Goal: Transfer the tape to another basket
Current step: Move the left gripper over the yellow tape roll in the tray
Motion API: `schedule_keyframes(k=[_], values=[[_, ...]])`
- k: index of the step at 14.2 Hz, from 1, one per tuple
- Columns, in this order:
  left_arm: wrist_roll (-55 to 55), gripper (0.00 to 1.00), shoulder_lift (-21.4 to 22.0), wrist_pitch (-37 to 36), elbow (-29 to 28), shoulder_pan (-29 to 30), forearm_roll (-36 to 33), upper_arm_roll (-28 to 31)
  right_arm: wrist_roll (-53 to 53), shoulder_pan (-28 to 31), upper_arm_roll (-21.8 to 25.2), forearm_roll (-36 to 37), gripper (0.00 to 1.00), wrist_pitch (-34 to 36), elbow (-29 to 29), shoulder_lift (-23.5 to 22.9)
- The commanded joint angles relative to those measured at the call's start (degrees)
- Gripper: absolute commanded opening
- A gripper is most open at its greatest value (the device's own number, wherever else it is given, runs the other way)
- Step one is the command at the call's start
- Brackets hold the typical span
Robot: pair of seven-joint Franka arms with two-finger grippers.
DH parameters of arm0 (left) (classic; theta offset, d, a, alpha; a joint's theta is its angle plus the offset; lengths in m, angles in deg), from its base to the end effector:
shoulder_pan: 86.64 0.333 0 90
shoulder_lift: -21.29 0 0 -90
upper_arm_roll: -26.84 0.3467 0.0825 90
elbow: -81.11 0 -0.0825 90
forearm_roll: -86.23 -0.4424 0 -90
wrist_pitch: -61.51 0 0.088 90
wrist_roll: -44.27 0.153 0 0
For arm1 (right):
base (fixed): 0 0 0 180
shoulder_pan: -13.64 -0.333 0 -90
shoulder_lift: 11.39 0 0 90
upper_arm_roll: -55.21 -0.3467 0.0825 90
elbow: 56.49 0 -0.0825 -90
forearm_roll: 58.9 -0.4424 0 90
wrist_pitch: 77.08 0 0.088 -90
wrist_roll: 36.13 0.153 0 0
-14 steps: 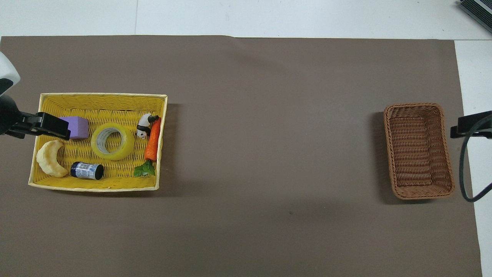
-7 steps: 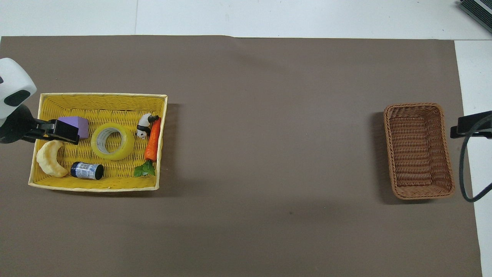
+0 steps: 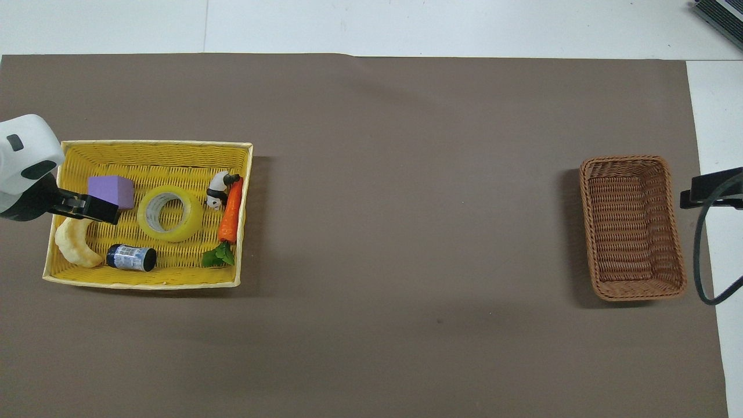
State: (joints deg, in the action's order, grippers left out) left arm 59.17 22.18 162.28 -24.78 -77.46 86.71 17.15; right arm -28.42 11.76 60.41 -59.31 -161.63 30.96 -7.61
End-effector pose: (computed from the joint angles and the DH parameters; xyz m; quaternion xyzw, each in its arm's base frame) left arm 0.6023 -0.0069 0.4869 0.9904 -0.1330 -0.0364 0.0074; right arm 0.5795 -0.0343 0.6634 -0.9954 0.0957 -0.0073 0.0068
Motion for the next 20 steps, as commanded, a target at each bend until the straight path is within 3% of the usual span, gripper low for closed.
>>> schedule_keyframes(k=[1, 4, 7, 11, 20], values=[[6.52, 1.00, 1.57, 5.55, -5.71, 1.97, 0.39, -0.33, -1.29, 0.66, -0.36, -1.08, 1.00, 0.17, 0.97, 1.05], [10.23, 1.00, 1.04, 10.67, -9.42, 3.64, 0.39, -0.33, -1.29, 0.66, -0.36, -1.17, 1.00, 0.17, 0.97, 1.05], [10.06, 1.00, -3.69, 14.43, -10.12, 3.65, 0.39, -0.33, -1.29, 0.57, -0.36, -1.08, 1.00, 0.17, 0.97, 1.05], [9.35, 1.00, -5.46, 20.51, -12.49, 5.05, 0.39, -0.24, -1.29, 0.66, -0.36, -1.08, 1.00, 0.17, 0.97, 1.05], [2.76, 1.00, -11.79, 31.24, -12.59, 4.09, 0.39, -0.33, -1.29, 0.66, -0.36, -1.08, 1.00, 0.17, 0.97, 1.05]])
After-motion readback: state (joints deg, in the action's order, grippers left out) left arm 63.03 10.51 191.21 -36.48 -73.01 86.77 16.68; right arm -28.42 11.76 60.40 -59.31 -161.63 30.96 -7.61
